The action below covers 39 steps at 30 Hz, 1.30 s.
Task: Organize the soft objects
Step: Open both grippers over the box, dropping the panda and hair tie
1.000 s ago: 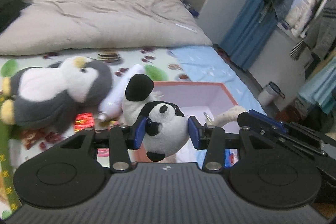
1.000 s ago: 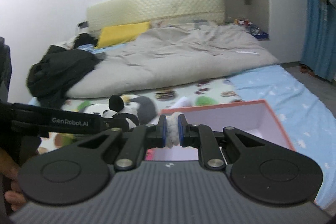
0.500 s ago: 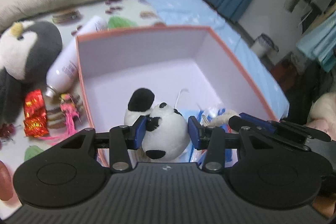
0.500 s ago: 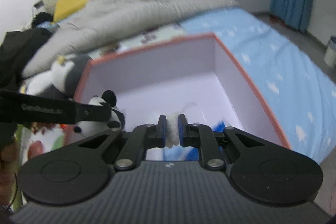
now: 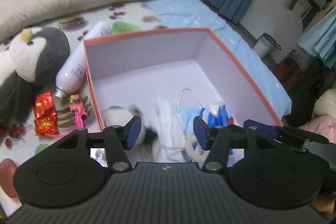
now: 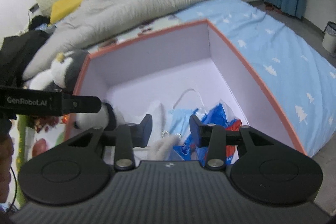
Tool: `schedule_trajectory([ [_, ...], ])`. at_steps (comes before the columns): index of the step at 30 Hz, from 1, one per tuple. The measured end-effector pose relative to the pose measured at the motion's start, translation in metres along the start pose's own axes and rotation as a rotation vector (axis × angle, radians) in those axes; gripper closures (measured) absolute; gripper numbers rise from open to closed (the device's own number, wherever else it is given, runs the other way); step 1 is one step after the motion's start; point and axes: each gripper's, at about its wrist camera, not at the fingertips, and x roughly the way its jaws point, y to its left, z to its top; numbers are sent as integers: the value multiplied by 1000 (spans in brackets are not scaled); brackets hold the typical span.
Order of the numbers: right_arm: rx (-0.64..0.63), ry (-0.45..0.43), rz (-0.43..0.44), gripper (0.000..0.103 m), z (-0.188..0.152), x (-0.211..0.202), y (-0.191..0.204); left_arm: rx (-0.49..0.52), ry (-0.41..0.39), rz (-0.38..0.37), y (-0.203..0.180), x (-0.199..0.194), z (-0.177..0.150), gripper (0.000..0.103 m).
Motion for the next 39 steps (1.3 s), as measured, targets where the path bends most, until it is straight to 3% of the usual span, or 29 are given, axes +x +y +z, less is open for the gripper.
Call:
schedule_trajectory([
  [10, -26, -133, 50, 61, 1, -66, 26, 5, -121, 0, -6, -84, -17, 42],
  [20, -60, -230, 92, 61, -20, -122, 64, 4, -226, 9, 4, -165, -60, 41],
  [33, -133, -228, 163, 61, -66, -150, 109, -76, -288, 93, 39, -235, -138, 34],
  [39, -156, -206, 178, 61, -85, -149, 127, -121, -270, 127, 60, -246, -173, 33],
])
